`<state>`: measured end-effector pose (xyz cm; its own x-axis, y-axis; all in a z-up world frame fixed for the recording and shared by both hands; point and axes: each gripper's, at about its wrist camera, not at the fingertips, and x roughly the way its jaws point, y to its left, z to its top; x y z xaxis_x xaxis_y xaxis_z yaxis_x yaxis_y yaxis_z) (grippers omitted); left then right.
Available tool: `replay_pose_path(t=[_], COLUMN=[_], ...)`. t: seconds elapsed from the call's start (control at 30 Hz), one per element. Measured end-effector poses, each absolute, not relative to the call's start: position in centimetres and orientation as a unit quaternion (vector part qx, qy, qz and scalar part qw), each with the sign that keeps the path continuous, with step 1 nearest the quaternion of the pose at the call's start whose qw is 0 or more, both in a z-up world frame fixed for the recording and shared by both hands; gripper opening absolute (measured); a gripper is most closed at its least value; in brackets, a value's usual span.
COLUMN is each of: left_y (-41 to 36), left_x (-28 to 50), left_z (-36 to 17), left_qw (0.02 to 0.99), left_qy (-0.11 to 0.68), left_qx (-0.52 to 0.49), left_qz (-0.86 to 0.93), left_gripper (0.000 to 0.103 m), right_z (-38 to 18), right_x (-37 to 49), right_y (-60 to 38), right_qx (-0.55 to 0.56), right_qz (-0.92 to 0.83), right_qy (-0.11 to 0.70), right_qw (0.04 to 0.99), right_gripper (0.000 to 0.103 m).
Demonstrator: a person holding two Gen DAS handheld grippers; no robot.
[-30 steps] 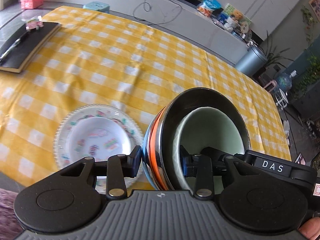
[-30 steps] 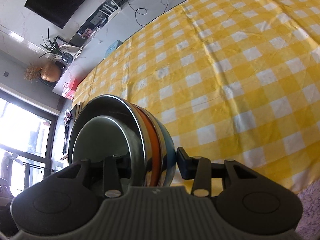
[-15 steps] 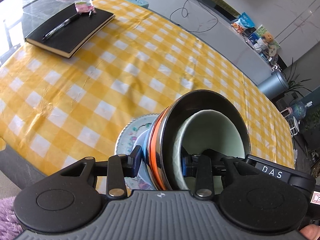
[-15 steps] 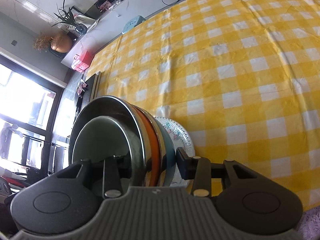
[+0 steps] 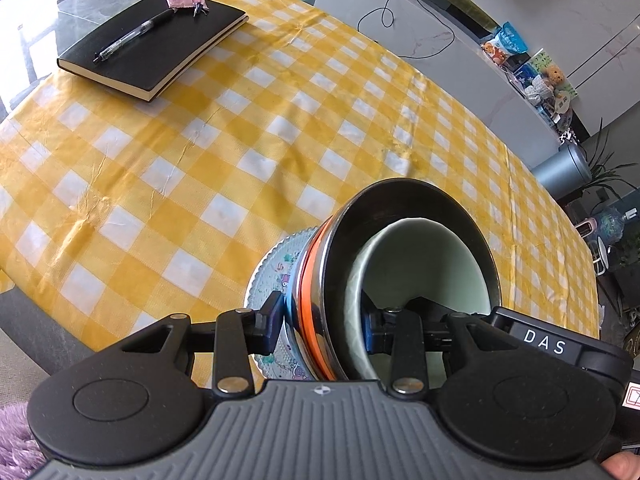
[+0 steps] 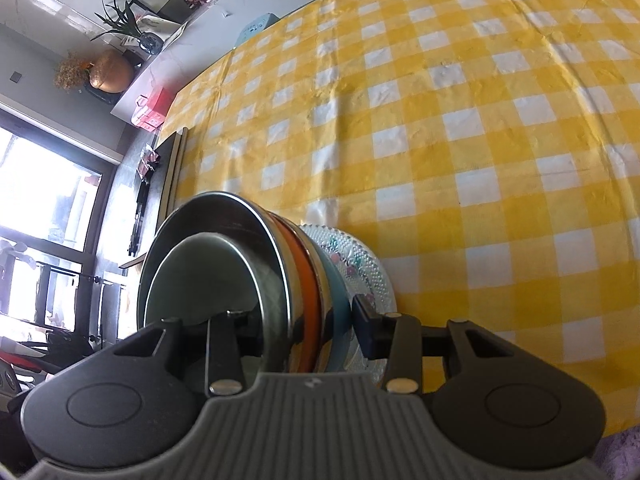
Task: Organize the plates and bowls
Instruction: 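Lower the bowl stack into the sticker bowl and open both grippers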
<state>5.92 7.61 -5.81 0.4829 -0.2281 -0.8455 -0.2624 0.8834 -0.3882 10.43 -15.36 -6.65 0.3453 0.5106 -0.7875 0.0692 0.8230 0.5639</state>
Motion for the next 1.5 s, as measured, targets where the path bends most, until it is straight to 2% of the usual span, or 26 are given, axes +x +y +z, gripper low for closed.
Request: replay_pose_path(t=[0.3,0.43,0.5,0.6,0.73,0.87,1.07,1.5], left_y=[7.7,7.7,7.7,7.7,7.7,7.7,7.2,4.5], left_x=[6.2,6.2,6.2,6.1,6.1,5.9,4.9,-0.2], left_z=[-5.9,-5.9,-5.8,-5.6,-5.4,-4.8,-2.7,2.6], left_qw=[0.827,0.828,0.831,0.836,0.84,0.849,0.874,0.938], left_qy=[0.506,0.505,0.5,0.491,0.485,0.473,0.438,0.333], left_qx=[-0.243,-0.244,-0.244,-0.243,-0.244,-0.235,-0.212,-0.095], left_qz=[0.018,0.019,0.019,0.017,0.014,0.018,0.009,-0.014], left_gripper=[0.041,0.043,0.055,0.066,0.072,0.077,0.078,0.079], right_z=[-6.7,-6.4,-6.1,-5.7,-5.6,-5.2,-3.5,0.5], right_x=[10.5,10.4,10.4,10.3,10.2,10.0,9.3,5.4], right_y=[-15.6,-15.5,-15.4,-15.2,-15.6,-16.2,-17.4,-19.0], right_qx=[0.27,0.27,0.271,0.259,0.264,0.272,0.277,0.242], right_qz=[0.147,0.153,0.158,0.158,0.155,0.153,0.15,0.146], right_qy=[0.558,0.552,0.546,0.54,0.534,0.524,0.494,0.438], right_qw=[0.771,0.774,0.777,0.785,0.788,0.792,0.81,0.853], right_gripper=[0.045,0.051,0.058,0.064,0.07,0.071,0.073,0.074])
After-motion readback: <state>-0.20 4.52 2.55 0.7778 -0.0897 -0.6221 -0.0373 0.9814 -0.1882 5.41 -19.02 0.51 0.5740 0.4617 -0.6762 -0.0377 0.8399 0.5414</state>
